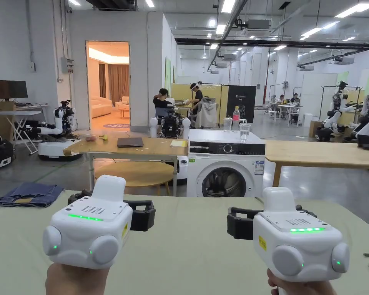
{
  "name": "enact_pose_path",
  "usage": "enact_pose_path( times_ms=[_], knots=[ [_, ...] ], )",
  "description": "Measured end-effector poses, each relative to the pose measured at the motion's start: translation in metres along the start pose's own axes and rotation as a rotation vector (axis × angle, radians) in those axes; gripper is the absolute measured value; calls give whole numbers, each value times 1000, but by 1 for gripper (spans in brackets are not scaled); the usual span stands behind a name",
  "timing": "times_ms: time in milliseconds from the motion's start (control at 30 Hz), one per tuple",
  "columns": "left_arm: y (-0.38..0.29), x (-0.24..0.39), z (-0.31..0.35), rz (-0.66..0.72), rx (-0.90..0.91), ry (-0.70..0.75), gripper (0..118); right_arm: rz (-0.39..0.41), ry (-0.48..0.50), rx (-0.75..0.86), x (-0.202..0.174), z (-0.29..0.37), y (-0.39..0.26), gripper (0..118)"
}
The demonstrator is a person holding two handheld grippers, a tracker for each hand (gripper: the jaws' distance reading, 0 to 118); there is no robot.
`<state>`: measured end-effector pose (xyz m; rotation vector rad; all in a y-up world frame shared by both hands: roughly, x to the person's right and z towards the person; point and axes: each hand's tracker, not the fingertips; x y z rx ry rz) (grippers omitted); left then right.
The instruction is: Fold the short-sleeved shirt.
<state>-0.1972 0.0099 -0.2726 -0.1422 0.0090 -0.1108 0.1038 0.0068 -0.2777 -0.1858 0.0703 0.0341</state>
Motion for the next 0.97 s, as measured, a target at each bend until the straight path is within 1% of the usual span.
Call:
enact_pose_path(
  times_ms=[33,67,100,167,267,367,733,800,900,967],
  knots=[
    [0,0,0,3,0,-1,118,-4,-26,-18,-1,-1,-1,118],
    [-1,-1,0,6,-1,0,118,-11,-77,-27,-5,0,-2,118],
    [-1,-1,0,9,-2,0,118,-2,-106,-28,-8,-1,-1,118],
    [-2,-3,0,17,-4,-1,118,-1,-96,-39,-10,0,0,118],
    [-4,-5,-1,28,-7,0,118,-44,-59,-66,-10,3,2,118],
    [-5,-8,-1,40,-5,4,118,-62,-59,-65,-9,5,3,118],
    [-7,-14,-2,66,-15,12,118,-75,-68,-57,-6,4,2,118],
    [-8,-14,-2,65,-15,14,118,-66,-49,-3,-4,6,-2,118],
    [-8,-13,-3,64,-14,12,118,-76,-82,-35,-5,5,0,118],
    [-8,-12,-3,62,-13,15,118,-76,-87,-37,-4,4,0,118]
  ],
)
